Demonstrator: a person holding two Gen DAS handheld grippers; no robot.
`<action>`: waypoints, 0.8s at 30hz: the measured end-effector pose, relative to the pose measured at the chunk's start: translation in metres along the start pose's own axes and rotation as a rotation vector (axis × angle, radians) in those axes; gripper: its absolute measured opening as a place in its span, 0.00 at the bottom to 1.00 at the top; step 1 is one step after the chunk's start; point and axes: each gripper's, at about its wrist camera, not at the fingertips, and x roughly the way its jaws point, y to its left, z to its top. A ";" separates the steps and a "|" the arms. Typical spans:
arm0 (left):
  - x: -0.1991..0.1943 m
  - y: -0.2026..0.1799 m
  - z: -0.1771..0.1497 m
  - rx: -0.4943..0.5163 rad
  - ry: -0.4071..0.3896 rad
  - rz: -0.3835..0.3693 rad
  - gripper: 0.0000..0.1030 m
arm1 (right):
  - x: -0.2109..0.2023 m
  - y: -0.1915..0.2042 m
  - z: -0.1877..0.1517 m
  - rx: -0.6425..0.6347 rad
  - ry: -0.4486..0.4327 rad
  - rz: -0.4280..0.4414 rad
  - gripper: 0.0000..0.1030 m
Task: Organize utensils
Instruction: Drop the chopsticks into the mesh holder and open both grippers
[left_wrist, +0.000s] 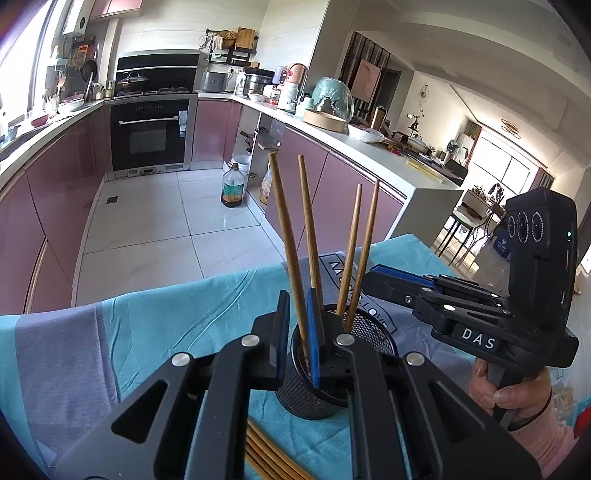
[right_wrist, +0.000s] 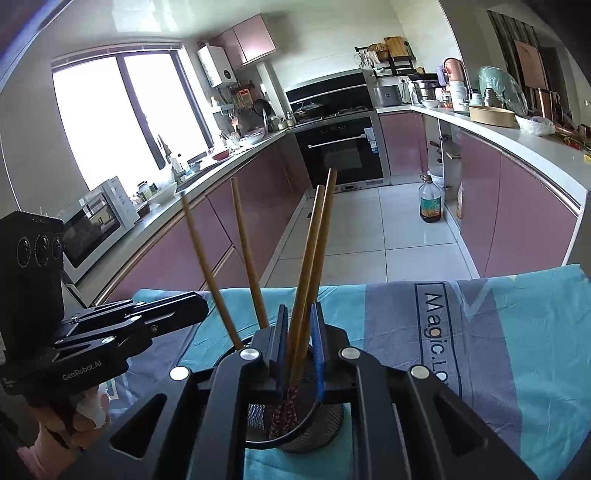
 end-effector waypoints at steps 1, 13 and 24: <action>0.000 0.001 -0.001 -0.001 -0.001 0.000 0.08 | -0.001 0.001 0.000 -0.001 -0.004 -0.004 0.18; -0.027 -0.002 -0.016 0.004 -0.078 0.056 0.22 | -0.019 0.008 -0.006 -0.024 -0.048 -0.027 0.27; -0.070 0.007 -0.052 0.007 -0.126 0.115 0.39 | -0.064 0.042 -0.035 -0.124 -0.086 0.072 0.36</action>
